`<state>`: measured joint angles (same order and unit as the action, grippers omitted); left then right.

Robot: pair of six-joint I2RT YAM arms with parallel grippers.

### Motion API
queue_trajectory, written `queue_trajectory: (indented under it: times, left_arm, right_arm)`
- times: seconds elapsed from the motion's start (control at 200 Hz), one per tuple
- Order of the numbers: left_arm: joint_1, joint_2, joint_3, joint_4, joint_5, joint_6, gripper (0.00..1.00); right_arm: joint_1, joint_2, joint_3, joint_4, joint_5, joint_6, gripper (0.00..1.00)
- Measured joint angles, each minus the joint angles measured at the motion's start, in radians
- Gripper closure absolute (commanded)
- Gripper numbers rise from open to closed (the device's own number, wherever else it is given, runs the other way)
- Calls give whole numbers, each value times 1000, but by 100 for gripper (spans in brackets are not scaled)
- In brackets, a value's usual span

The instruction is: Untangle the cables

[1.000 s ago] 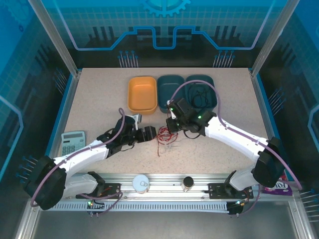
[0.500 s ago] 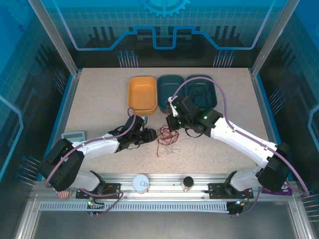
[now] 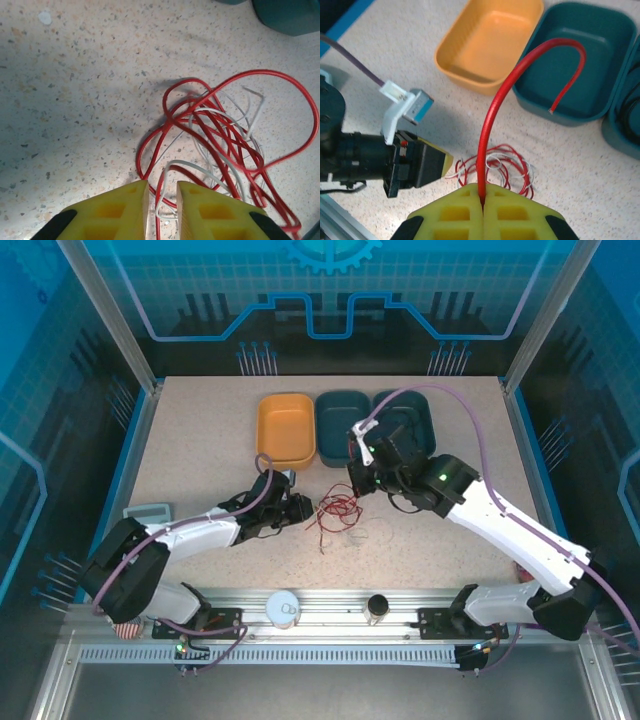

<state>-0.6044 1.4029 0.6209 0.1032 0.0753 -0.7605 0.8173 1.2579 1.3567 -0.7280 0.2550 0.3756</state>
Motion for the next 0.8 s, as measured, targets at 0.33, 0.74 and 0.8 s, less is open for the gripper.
queue_trajectory:
  times: [0.33, 0.74, 0.8]
  left_arm:
    - [0, -107, -2, -1, -23, 26, 74]
    - [-1, -200, -40, -16, -54, 61, 52]
    - [-1, -220, -49, -23, -61, 61, 46]
  right_arm:
    - [0, -19, 208, -36, 29, -70, 100]
    - [-7, 124, 501, -46, 44, -176, 100]
    - [-24, 157, 526, -40, 41, -185, 100]
